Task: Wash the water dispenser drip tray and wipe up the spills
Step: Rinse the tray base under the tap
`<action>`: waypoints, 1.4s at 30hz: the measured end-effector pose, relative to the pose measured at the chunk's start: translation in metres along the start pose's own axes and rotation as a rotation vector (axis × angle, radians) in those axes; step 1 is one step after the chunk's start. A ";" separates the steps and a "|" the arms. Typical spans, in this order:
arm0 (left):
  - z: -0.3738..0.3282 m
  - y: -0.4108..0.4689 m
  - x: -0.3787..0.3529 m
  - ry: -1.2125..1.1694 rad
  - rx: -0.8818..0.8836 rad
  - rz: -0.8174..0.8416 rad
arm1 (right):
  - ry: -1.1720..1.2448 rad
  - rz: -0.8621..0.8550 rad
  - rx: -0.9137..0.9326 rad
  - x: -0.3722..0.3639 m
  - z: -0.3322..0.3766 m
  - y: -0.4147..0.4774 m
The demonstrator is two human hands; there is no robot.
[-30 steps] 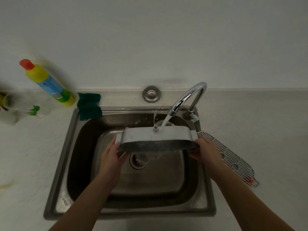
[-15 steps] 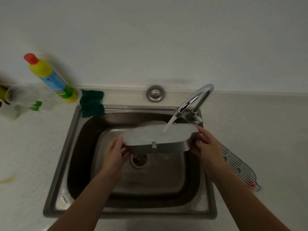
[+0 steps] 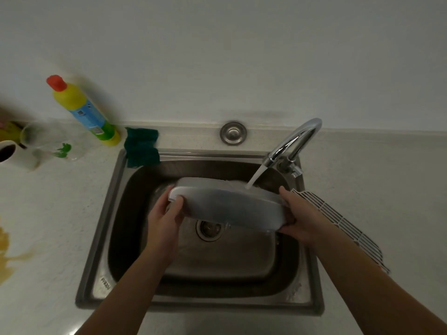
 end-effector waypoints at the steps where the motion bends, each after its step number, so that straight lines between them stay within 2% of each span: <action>1: 0.005 -0.001 -0.001 -0.023 0.031 0.023 | -0.075 -0.030 0.080 -0.001 0.009 -0.003; 7: 0.027 -0.002 -0.011 -0.015 0.288 0.201 | -0.323 0.007 0.620 -0.015 0.061 -0.044; 10: 0.040 0.000 -0.016 -0.111 0.414 0.153 | -0.497 0.089 0.799 -0.024 0.066 -0.063; 12: 0.043 0.003 -0.023 -0.169 0.437 0.108 | -0.579 0.122 0.872 -0.027 0.060 -0.070; 16: 0.030 0.016 -0.026 -0.124 0.306 0.068 | -0.617 0.092 0.826 -0.011 0.040 -0.062; 19: 0.017 0.021 -0.026 -0.196 0.205 0.082 | -0.683 0.163 0.736 -0.001 0.027 -0.050; 21: 0.012 0.021 -0.031 -0.278 0.215 0.112 | -0.743 0.202 0.711 -0.002 0.021 -0.047; 23: 0.011 0.016 -0.038 -0.328 0.249 0.155 | -0.735 0.167 0.746 -0.002 0.022 -0.045; 27: 0.020 -0.008 -0.066 -0.276 0.271 0.284 | -0.691 0.133 0.862 -0.011 0.022 -0.046; 31: 0.025 -0.014 -0.071 -0.268 0.252 0.185 | -0.766 0.136 0.867 -0.021 0.013 -0.044; 34: 0.015 -0.005 -0.065 -0.156 0.152 0.118 | -0.969 0.125 0.870 -0.021 0.013 -0.033; 37: -0.001 0.005 -0.057 0.031 0.022 0.069 | -0.956 0.045 0.864 -0.009 0.035 -0.018; 42: -0.035 0.018 -0.059 0.402 -0.217 0.136 | -1.097 0.035 0.718 -0.007 0.060 0.016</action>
Point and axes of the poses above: each hand's wrist, its own y-axis towards the middle knuckle, its own x-axis out of the back of the hand, z = x × y, the point moved 9 cm from there along y, towards the middle knuckle, and after that the axes turned 7 degrees about y, right-handed, at the moved point
